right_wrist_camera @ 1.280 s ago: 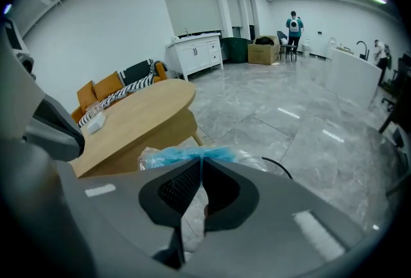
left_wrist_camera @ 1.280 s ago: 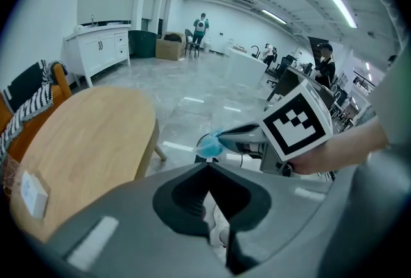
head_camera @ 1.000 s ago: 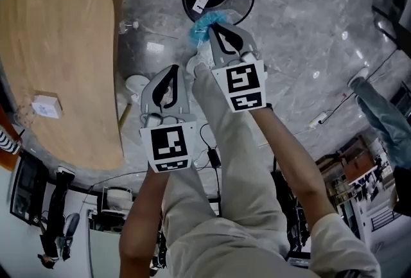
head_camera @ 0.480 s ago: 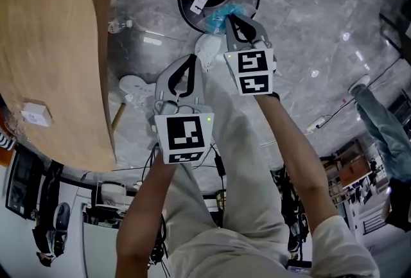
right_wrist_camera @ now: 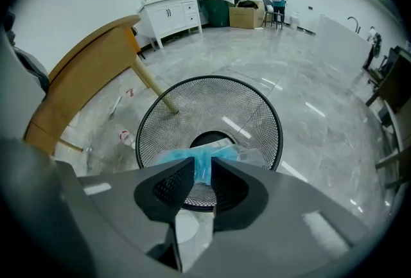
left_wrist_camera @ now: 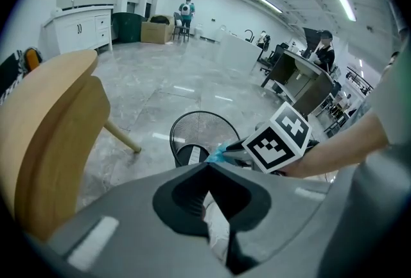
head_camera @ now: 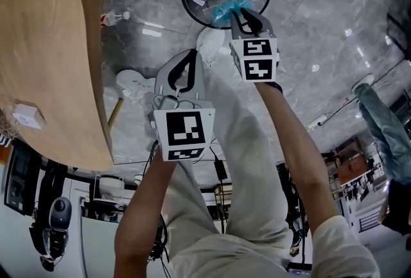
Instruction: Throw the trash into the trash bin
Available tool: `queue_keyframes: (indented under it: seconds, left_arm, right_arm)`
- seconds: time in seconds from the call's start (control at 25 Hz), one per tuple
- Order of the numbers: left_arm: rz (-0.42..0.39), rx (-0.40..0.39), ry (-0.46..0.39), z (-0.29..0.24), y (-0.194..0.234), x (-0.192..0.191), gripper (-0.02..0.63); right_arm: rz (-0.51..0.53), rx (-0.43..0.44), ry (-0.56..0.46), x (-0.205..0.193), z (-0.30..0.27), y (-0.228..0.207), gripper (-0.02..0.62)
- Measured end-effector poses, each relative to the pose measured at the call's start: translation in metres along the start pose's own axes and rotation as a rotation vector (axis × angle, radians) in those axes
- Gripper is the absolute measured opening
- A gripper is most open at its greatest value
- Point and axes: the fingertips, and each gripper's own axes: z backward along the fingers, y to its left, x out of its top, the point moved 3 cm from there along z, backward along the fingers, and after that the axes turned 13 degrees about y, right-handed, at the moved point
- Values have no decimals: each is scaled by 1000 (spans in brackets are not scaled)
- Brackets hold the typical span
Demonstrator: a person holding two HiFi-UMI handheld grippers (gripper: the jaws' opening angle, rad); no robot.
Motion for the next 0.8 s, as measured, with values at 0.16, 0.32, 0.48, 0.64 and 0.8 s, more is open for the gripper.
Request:
queue_keyframes:
  seconds: [0.16,0.32,0.48,0.64,0.8]
  left_arm:
    - [3,-5,-4,7,0,-4,0]
    - [8,-2,-25,21,2,-1,0]
    - [14,1,-57,43,7,2,0]
    - [19,10,-84,71,16,0,0]
    - [34,21,-112,102,29,-7,0]
  right_arm:
    - [1,-22,-6,2,8,2,123]
    - [25,-24,-29,12,26,14,118]
    - [60,-22,-74,31,52,36,100]
    - [81,-19,-119,50,80,66,83]
    - [105,-21,-162,66,106,99,44]
